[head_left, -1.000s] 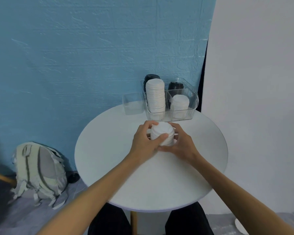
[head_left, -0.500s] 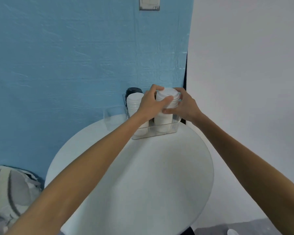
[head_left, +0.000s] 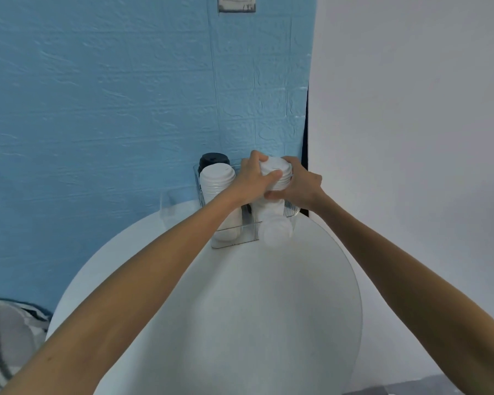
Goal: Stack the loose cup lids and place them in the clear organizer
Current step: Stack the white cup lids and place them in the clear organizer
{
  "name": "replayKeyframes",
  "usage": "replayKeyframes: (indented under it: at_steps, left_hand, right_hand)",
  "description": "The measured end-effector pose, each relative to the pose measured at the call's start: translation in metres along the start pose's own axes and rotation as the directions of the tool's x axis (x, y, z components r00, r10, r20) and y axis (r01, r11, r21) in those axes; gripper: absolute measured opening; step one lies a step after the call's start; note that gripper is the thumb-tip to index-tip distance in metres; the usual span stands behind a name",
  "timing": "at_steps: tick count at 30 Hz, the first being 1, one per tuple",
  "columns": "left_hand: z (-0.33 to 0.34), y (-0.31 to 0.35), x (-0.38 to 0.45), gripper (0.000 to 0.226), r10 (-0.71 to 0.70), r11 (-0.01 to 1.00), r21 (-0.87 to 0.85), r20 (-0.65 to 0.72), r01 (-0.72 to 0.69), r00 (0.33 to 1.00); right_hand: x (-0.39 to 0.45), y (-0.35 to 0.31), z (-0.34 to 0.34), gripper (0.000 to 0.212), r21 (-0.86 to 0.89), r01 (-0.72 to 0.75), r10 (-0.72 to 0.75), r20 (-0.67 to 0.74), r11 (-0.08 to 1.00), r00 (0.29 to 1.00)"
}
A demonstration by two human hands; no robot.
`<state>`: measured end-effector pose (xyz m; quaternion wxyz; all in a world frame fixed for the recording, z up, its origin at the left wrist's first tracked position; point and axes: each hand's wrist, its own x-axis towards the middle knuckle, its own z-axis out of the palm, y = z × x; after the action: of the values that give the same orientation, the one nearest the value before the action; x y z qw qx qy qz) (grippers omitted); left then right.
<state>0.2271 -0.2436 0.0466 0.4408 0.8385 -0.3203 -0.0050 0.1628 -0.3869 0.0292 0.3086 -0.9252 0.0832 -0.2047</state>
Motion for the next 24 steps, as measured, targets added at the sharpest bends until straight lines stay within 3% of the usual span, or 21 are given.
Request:
replayKeyframes:
  at_steps: [14,24]
  left_hand:
    - [0.006,-0.011,-0.005,0.06,-0.062,0.993,0.1,0.063,0.056,0.996]
    - [0.011,-0.014,-0.01,0.054,-0.082,0.974,0.221,0.094,0.06,0.992]
  right_hand:
    - [0.003,0.004,0.016,0.093,-0.248,0.005,0.014,0.075,0.969,0.997]
    - [0.009,0.009,0.02,0.101,-0.275,0.029,0.006,0.125,0.961,0.992]
